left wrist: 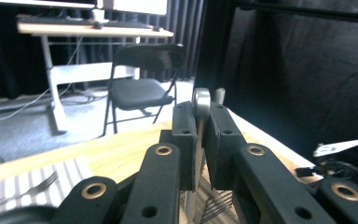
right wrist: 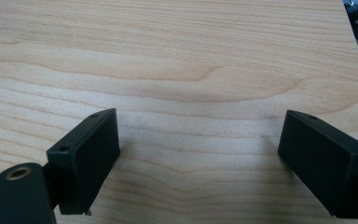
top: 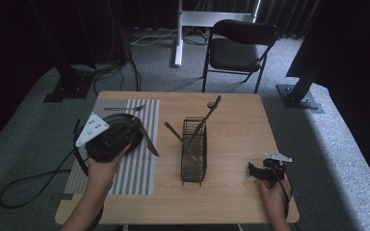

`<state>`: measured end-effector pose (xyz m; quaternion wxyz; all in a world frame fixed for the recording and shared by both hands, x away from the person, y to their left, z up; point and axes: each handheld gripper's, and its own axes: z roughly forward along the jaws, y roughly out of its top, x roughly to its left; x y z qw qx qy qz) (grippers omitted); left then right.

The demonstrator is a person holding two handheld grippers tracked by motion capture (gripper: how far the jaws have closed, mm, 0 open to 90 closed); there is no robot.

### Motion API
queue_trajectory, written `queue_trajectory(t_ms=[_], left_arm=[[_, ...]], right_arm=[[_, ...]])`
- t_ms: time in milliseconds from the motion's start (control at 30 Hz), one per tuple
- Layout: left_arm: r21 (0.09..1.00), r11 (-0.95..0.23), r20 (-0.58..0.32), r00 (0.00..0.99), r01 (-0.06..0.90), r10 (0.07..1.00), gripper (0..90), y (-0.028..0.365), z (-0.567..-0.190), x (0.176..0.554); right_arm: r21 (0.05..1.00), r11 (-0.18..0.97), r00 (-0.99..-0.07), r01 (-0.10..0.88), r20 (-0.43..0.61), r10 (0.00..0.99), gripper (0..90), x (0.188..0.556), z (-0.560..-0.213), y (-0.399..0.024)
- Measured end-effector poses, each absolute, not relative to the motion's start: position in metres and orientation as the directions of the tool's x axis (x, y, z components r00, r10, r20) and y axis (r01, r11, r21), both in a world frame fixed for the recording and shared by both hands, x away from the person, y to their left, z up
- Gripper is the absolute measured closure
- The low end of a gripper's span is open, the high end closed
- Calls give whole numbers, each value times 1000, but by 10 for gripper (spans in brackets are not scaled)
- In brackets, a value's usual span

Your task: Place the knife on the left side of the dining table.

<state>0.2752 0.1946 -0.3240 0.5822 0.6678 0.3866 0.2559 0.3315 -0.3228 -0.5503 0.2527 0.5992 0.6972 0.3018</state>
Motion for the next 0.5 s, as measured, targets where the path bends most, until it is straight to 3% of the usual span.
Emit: queue_trajectory(t_ms=[500], left_arm=[[951,13,-172,491,310,854,837,220,-371,280]], right_arm=[[724,100,-154,682,9,988,116,332,-550,-323]])
